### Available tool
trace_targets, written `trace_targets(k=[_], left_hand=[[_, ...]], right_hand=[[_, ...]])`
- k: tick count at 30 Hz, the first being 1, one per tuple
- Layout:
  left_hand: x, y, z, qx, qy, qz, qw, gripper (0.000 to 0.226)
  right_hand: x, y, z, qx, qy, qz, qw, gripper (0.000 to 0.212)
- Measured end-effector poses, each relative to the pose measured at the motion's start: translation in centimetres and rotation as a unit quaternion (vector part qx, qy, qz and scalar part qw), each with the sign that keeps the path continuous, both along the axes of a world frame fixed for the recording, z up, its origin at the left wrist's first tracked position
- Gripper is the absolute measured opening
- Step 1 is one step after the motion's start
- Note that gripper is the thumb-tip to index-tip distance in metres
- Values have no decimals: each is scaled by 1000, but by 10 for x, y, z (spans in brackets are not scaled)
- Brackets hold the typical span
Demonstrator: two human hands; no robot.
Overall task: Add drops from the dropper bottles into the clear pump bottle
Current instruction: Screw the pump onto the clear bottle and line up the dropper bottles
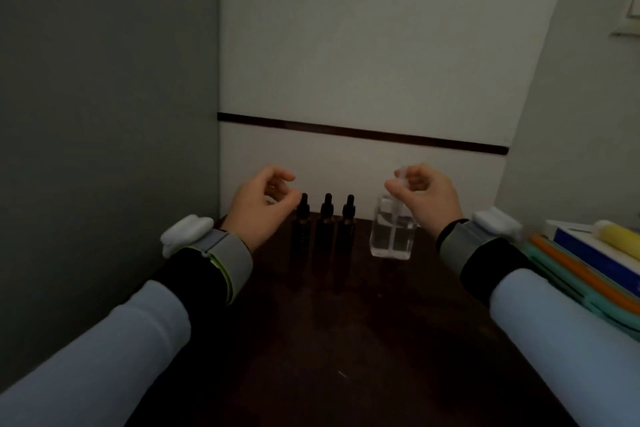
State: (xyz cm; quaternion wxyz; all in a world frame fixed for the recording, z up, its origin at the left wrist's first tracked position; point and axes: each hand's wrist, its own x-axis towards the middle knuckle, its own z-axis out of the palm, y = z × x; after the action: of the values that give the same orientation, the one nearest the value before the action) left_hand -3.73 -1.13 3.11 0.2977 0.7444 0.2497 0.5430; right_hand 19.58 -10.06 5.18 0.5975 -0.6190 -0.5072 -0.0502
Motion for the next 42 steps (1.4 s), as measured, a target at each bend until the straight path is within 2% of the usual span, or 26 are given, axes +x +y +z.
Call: trace_targets(k=[3, 5, 7, 9, 11, 12, 14, 16, 18, 21, 23, 36, 39, 42], left_hand=[[-2, 17, -9, -47, 69, -22, 996, 43], [0, 25, -13, -77, 140, -37, 986, 63], [3, 29, -16, -91, 185, -54, 977, 73], [7, 33, -16, -96, 195, -65, 974, 68], [10, 36, -17, -87, 201, -61, 974, 57], [11, 37, -18, -82, 203, -58, 974, 52], [12, 38, -22, -60, 213, -44, 974, 45], [12, 37, -25, -22, 237, -20, 971, 44], [12, 35, -27, 4, 254, -5, 967, 46], [12, 33, -28, 12, 260, 4, 966, 44], [12, 33, -28, 6, 264, 6, 964, 43], [13, 33, -27, -9, 295, 3, 955, 45], [14, 33, -26, -12, 298, 5, 955, 47], [14, 33, -27, -12, 299, 12, 954, 49]], right_hand=[[1, 3, -8, -39, 6, -3, 999, 30], [0, -2, 2, -36, -10, -58, 998, 40], [-11, -12, 19, 52, -41, -104, 992, 31], [-29, -16, 30, 113, -142, -83, 980, 14], [-47, -7, 33, 32, -266, -17, 963, 5], [-54, 2, 31, -41, -320, 0, 947, 11], [-62, 22, 23, -162, -416, -21, 895, 27], [-67, 38, 17, -227, -481, -74, 844, 37], [-69, 46, 15, -256, -477, -93, 836, 35], [-70, 48, 20, -252, -432, -76, 863, 16], [-68, 47, 23, -273, -410, -59, 868, 9], [-64, 46, 30, -332, -351, 29, 875, 20], [-65, 46, 30, -320, -371, -3, 872, 24], [-64, 46, 30, -311, -395, -1, 865, 12]])
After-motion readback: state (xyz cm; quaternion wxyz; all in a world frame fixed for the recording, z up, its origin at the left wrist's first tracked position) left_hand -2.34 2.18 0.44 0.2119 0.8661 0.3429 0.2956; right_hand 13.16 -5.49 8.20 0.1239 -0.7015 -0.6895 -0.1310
